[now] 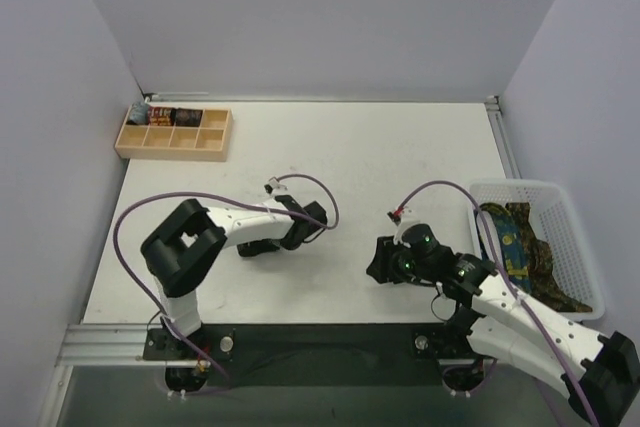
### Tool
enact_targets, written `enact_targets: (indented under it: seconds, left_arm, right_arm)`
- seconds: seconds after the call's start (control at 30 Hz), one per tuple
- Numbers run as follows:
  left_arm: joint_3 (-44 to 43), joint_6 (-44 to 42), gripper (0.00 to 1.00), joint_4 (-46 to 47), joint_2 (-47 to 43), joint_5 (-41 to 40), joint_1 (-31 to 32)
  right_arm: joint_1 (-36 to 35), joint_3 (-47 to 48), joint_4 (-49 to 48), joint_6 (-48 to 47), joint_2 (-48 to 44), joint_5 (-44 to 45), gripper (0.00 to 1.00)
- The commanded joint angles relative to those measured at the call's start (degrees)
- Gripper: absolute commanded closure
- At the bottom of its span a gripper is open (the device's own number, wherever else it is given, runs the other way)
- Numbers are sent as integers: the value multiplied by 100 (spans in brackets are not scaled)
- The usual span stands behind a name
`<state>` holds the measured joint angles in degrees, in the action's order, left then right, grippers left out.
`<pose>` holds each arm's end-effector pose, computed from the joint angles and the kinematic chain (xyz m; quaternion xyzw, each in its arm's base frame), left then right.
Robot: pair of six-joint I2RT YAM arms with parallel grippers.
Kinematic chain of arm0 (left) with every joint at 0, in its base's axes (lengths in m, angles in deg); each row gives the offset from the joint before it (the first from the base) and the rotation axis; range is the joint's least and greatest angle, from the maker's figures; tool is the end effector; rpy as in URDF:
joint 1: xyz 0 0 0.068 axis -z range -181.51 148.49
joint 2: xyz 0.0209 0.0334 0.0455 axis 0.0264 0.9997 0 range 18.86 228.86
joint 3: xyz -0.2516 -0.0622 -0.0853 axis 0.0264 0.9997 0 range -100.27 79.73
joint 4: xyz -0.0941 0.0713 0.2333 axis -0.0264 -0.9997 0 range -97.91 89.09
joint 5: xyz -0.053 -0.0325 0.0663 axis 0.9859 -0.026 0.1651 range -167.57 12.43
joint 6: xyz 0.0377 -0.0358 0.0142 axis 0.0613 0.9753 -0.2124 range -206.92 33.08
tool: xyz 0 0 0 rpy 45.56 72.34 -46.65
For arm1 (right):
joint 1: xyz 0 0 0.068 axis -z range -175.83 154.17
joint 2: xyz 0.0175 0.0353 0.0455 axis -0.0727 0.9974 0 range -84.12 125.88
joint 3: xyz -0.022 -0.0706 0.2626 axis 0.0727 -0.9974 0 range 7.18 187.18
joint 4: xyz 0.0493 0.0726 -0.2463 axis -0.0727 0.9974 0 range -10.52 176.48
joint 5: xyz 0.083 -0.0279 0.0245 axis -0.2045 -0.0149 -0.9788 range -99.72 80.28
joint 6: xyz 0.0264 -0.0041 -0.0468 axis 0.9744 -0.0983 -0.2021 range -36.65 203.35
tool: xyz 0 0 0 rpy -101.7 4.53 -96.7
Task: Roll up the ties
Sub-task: Roll the tie
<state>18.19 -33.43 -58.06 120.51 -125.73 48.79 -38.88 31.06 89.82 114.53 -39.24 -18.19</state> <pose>0.2038 -0.2040 0.1631 0.0005 0.9115 0.2968 0.2848 0.1253 0.1244 0.2112 -0.1259 0.8611 0.3461 0.3506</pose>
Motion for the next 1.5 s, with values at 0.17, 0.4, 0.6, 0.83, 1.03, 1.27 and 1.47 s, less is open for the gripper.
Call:
enact_targets:
  seconds: [0.17,0.4,0.6,0.83,1.03,1.27,1.47]
  left_arm:
    - [-1395,364,58,-1537,1621,-563,462]
    - [-1888,-199,34,-1176,1876,-230,630]
    - [-2099,-559,24,-957,1920,26,709]
    - [-2433,-770,17,-930,1569,316,709]
    - [-2723,-999,17,-631,1297,992,683]
    - [-2978,-1069,14,-473,780,1510,384]
    - [-2488,-1236,12,150,-213,2380,-274]
  right_arm:
    - [104,47,459,-244,-173,-58,60]
    - [156,38,494,-200,-147,47,60]
    - [156,55,494,-191,-138,153,60]
    - [165,283,468,-490,-112,258,59]
    - [183,538,319,-543,20,329,59]
    - [183,828,-155,-481,468,74,55]
    - [183,1118,-980,-358,1337,-435,56]
